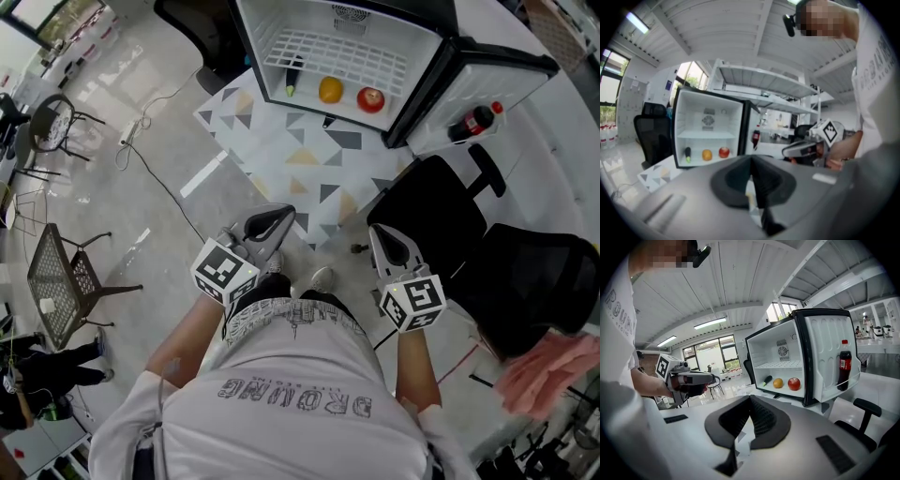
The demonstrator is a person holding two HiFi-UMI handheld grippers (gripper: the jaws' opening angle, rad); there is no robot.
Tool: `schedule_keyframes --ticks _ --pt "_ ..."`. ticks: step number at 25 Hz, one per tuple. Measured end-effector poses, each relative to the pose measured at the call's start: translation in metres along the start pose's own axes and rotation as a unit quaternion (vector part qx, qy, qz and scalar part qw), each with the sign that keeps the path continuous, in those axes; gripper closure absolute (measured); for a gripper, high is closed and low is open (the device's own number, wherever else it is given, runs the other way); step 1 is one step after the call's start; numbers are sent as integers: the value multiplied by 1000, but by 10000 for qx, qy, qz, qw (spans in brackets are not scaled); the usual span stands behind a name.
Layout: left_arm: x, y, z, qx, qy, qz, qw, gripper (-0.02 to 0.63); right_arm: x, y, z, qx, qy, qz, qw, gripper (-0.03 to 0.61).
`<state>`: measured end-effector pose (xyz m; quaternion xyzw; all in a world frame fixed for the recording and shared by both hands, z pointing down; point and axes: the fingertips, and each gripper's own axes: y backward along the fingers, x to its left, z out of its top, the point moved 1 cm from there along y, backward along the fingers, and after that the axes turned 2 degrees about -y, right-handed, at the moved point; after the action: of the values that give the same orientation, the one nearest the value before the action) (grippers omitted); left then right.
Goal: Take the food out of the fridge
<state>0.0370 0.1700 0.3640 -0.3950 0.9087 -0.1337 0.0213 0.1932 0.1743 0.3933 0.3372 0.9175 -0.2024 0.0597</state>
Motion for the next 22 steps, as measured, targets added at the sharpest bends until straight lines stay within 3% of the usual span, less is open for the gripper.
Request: schedule_keyframes --ticks 10,22 --pt "25 -15 -2 -43 121 -16 9999 614 -15 -22 2 144 -52 -73 9999 591" --pt "106 -30 -2 -1 235 -289 9993 614 -21 -94 20 271 -153 -397 9987 591"
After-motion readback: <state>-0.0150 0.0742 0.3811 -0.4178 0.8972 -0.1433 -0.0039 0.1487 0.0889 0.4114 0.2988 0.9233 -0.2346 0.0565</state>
